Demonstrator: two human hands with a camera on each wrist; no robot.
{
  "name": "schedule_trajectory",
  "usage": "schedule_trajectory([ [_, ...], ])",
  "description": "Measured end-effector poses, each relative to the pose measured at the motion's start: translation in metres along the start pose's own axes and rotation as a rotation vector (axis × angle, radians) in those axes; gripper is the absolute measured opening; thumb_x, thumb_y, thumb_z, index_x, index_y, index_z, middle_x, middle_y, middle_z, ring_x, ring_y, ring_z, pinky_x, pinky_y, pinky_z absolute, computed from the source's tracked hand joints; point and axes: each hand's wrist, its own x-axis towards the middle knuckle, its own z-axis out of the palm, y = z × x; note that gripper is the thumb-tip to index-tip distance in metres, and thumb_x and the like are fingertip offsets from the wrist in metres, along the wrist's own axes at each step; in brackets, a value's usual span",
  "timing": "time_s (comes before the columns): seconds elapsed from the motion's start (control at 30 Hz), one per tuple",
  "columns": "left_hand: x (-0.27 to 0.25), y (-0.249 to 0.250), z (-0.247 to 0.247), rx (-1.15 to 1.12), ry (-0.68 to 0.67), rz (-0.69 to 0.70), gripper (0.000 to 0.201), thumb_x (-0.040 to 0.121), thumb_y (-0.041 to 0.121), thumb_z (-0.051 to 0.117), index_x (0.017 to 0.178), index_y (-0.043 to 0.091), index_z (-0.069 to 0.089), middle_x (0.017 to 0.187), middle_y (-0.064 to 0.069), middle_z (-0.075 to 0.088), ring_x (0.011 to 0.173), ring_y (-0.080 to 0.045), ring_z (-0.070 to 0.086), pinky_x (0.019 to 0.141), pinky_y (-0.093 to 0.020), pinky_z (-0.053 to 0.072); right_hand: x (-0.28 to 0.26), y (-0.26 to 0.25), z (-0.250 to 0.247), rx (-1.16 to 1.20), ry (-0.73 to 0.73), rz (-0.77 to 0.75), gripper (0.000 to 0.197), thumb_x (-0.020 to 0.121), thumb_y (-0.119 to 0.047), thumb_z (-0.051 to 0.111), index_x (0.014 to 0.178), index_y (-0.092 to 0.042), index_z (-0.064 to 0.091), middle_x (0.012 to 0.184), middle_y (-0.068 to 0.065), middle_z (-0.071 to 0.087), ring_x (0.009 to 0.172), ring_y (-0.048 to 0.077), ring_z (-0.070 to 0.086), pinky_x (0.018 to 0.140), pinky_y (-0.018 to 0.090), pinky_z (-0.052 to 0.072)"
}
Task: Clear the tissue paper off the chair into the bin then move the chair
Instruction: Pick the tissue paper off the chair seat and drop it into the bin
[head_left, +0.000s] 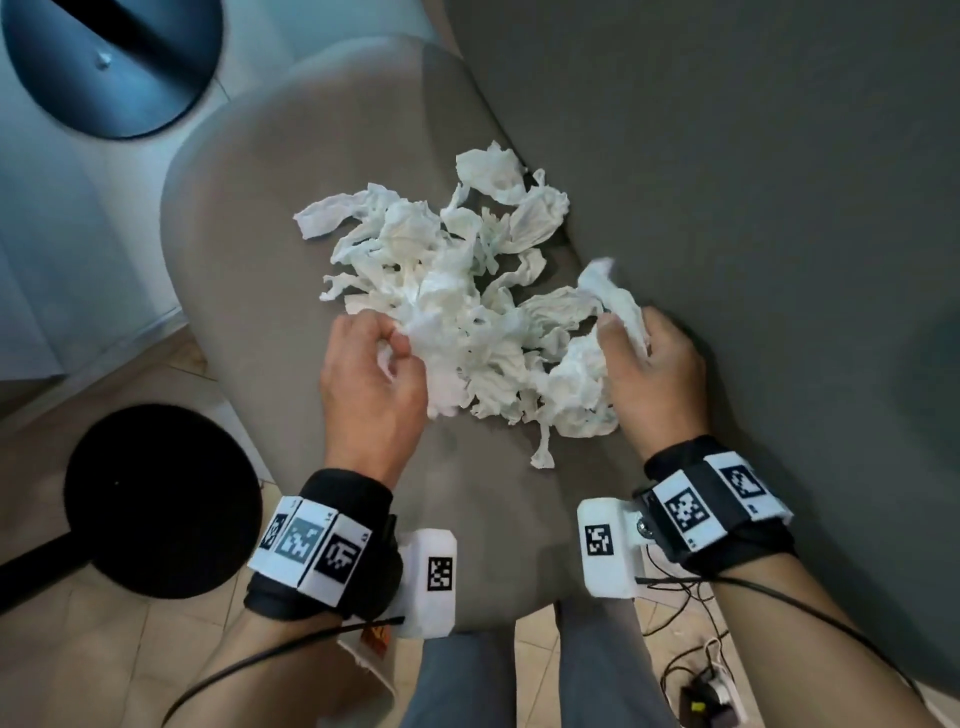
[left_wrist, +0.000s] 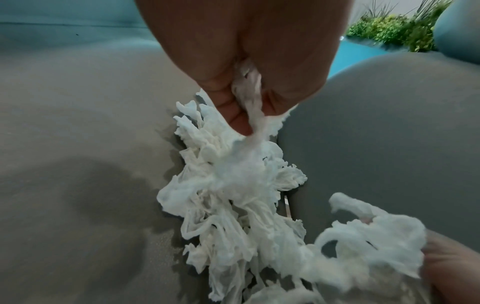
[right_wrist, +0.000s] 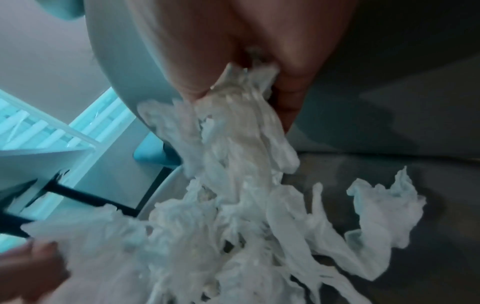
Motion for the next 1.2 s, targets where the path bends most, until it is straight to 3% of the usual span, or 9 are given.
schedule_trajectory([
  [0.07,-0.002,0.001,-0.001,-0.023,-0.01,-0.022,0.027,0.083,-0.006,0.047,0.09,0.018,0.055,0.087,0.005,0.056,0.07,0.002,0.048,0.06,-0.007,0.035,0.002,0.0,-0.004,0.049,-0.007,0.024,0.011,0.084,-0.016,0.056,0.09,-0.023,0.063,0.077,-0.011,0.064,0.069,0.015,0.059,0.067,0.03,0.049],
  [0.2,-0.008,0.004,-0.002,-0.066,-0.044,-0.083,0.03,0.084,-0.004,0.039,0.073,0.023,0.048,0.059,0.005,0.039,0.051,-0.009,0.035,0.046,-0.019,0.029,-0.003,0.003,-0.005,0.08,-0.067,0.021,0.044,0.073,-0.004,0.049,0.089,-0.041,0.066,0.099,-0.002,0.064,0.082,0.023,0.065,0.076,0.038,0.057],
  [0.33,-0.014,-0.002,0.005,-0.009,-0.086,-0.117,0.033,0.091,0.03,0.053,0.069,0.009,0.041,0.064,0.004,0.039,0.057,-0.014,0.034,0.053,-0.03,0.03,-0.012,0.008,0.002,0.111,-0.187,0.014,0.043,0.077,0.004,0.044,0.079,-0.033,0.066,0.091,0.0,0.061,0.068,0.004,0.054,0.064,0.023,0.044],
  [0.43,-0.017,-0.014,0.016,0.183,-0.161,-0.113,0.043,0.089,0.049,0.06,0.075,0.008,0.06,0.077,-0.002,0.058,0.072,-0.021,0.054,0.067,-0.036,0.046,-0.016,0.02,0.012,0.023,-0.233,0.065,0.017,0.083,-0.024,0.055,0.096,-0.029,0.065,0.081,-0.007,0.068,0.065,0.006,0.058,0.06,0.036,0.052],
  [0.53,-0.019,-0.027,0.03,0.27,-0.24,-0.19,0.034,0.087,0.051,0.06,0.085,0.017,0.065,0.084,0.0,0.062,0.081,-0.024,0.06,0.072,-0.037,0.049,-0.021,0.04,0.023,-0.239,-0.315,0.1,0.043,0.076,-0.055,0.06,0.116,-0.04,0.052,0.118,-0.011,0.063,0.106,0.014,0.06,0.091,0.041,0.052],
  [0.6,-0.02,-0.032,0.037,0.309,-0.263,-0.26,0.037,0.086,0.055,0.06,0.099,0.021,0.055,0.088,0.003,0.062,0.079,-0.024,0.058,0.069,-0.035,0.044,-0.025,0.049,0.029,-0.343,-0.334,0.119,0.05,0.076,-0.058,0.063,0.121,-0.041,0.05,0.127,-0.007,0.058,0.114,0.02,0.055,0.095,0.038,0.047],
  [0.8,-0.02,-0.05,0.045,0.327,-0.208,-0.369,0.044,0.089,0.046,0.058,0.123,0.023,0.043,0.098,-0.002,0.06,0.085,-0.03,0.056,0.076,-0.036,0.044,-0.028,0.072,0.032,-0.491,-0.284,0.057,0.009,0.079,-0.031,0.057,0.084,-0.024,0.057,0.101,0.002,0.062,0.088,0.031,0.058,0.076,0.041,0.051],
  [1.0,-0.024,-0.057,0.033,0.228,-0.159,-0.422,0.024,0.09,0.035,0.054,0.085,0.011,0.055,0.086,-0.006,0.06,0.082,-0.029,0.051,0.073,-0.032,0.037,-0.025,0.063,0.011,-0.264,-0.214,0.089,0.014,0.076,-0.003,0.059,0.071,-0.016,0.061,0.072,0.001,0.063,0.068,0.024,0.057,0.055,0.025,0.037],
  [1.2,-0.044,-0.075,0.015,0.011,-0.006,-0.484,0.009,0.083,0.023,0.058,0.082,0.019,0.066,0.079,-0.002,0.071,0.081,-0.026,0.067,0.081,-0.043,0.056,-0.025,0.05,-0.005,-0.146,-0.158,0.115,0.022,0.077,0.001,0.057,0.071,-0.02,0.059,0.078,0.002,0.062,0.064,0.016,0.052,0.055,0.023,0.036],
])
